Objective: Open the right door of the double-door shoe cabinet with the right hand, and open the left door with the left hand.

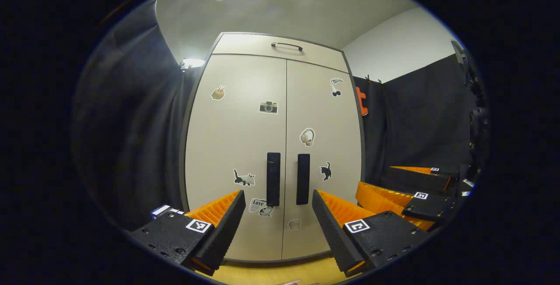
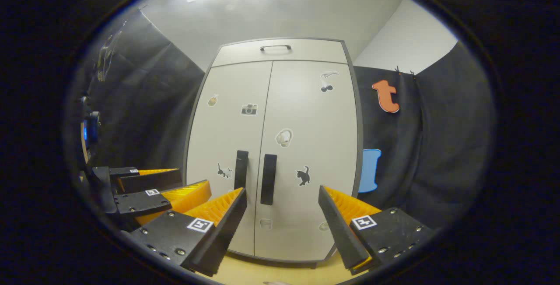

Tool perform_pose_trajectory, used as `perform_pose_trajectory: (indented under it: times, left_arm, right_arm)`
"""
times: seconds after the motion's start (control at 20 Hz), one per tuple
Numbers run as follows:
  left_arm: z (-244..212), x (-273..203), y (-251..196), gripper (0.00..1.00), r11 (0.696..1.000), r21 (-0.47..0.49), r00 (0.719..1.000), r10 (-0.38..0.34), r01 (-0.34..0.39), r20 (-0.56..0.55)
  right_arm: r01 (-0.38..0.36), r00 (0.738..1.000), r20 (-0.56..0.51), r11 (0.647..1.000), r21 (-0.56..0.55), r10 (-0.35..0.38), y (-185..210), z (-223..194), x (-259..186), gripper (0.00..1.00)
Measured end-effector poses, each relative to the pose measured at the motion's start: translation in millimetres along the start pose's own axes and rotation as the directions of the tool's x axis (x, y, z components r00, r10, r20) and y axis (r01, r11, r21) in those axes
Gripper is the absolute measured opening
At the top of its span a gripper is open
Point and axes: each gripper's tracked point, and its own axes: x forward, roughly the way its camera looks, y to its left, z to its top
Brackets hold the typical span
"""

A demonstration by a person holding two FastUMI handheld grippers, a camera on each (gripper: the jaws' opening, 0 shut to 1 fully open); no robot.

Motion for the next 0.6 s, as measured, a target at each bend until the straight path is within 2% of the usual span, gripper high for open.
perform_pose_trajectory:
  times: [0.3,0.35,0.4,0.6]
  left_arm:
    - [-5.8,-0.7,11.2,0.94,0.999,-0.018,1.0,0.027,-0.027,-0.013]
    - [-6.5,-2.3,11.4,0.91,1.0,-0.012,1.0,0.028,-0.028,-0.014]
    - [-5.5,-3.1,12.6,0.94,1.0,-0.008,1.0,0.028,-0.028,-0.005]
    - [-4.5,-2.5,11.6,0.94,1.0,-0.005,1.0,0.012,-0.012,0.004]
  right_arm:
    - [0.008,1.0,-0.004,1.0,-0.008,-0.008,0.5,-1.6,-0.5,0.99]
    - [0.008,1.0,-0.006,1.0,-0.005,-0.008,0.9,-1.9,0.8,0.99]
    - [0.009,1.0,-0.008,1.0,-0.002,-0.009,1.2,-2.9,0.3,0.99]
    - [0.011,1.0,-0.018,1.0,-0.003,-0.011,3.1,-6.7,5.8,0.99]
